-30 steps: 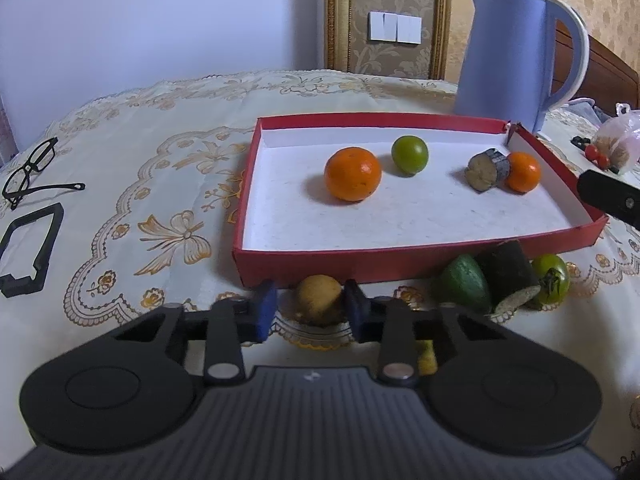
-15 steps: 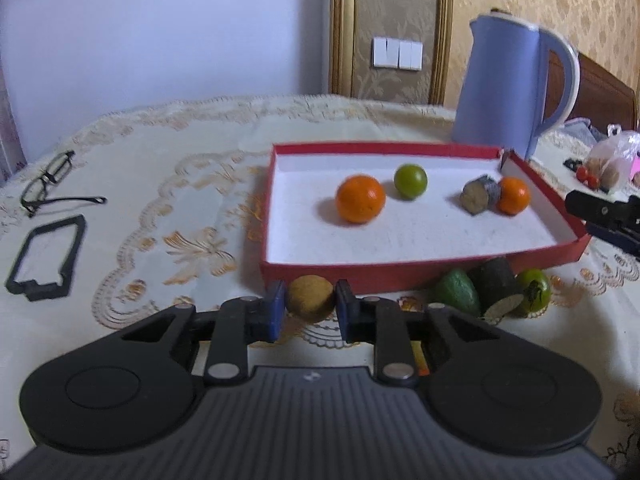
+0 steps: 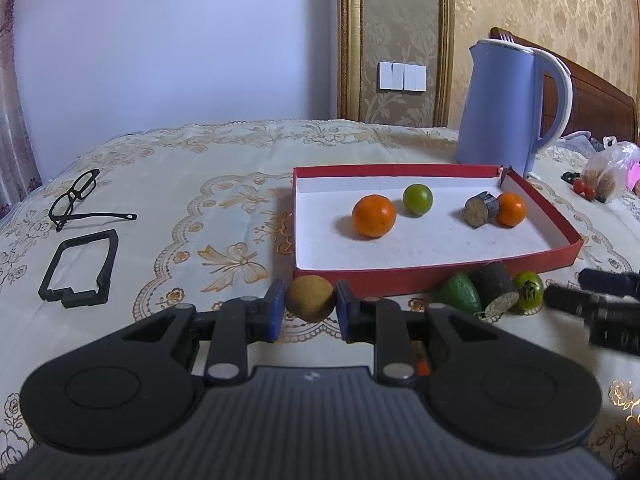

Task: Organize fruits
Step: 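Grasp the large green round fruit with the right tool while the left tool holds the brown fruit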

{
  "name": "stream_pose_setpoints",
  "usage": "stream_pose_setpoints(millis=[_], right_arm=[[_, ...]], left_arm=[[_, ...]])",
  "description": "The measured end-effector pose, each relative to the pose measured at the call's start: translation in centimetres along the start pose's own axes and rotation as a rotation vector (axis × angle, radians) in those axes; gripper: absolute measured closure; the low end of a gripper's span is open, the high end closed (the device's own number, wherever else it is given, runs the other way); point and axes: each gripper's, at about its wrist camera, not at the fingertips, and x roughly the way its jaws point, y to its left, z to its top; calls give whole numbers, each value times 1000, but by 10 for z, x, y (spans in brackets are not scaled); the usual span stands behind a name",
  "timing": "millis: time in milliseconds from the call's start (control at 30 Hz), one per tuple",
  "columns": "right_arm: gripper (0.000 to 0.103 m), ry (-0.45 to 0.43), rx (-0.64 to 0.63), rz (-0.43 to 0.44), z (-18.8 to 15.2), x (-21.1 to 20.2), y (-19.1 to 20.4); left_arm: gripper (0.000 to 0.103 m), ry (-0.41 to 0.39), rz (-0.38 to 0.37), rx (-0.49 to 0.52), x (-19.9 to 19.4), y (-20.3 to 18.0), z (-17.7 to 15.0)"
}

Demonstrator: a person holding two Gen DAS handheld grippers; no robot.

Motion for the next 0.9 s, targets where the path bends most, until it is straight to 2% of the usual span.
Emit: stream_pose_setpoints(millis=[167, 233, 267, 333, 400, 567, 733, 900], right_arm=[[43, -9, -122, 51, -9, -12, 33], [47, -12, -175, 65, -13, -14, 46], [47, -19, -198, 57, -13, -14, 51], [47, -31, -233, -16, -12, -11, 54], [48, -16, -239, -90, -10, -4, 48], [48, 35, -210, -129, -8, 9, 28], [48, 69, -222, -149, -7, 23, 24], [48, 69, -236, -114, -4, 31, 32]], left_arm=[[79, -18, 21, 2, -5, 4, -2], [79, -21, 22, -4, -6, 7, -2], [79, -21, 21, -7, -7, 8, -3], [79, -21, 16, -13, -9, 11, -4], [79, -25, 18, -11, -10, 13, -5], [79, -26, 15, -10, -10, 14, -7], [79, -32, 11, -3, -11, 13, -7], [79, -28, 11, -6, -10, 15, -7]])
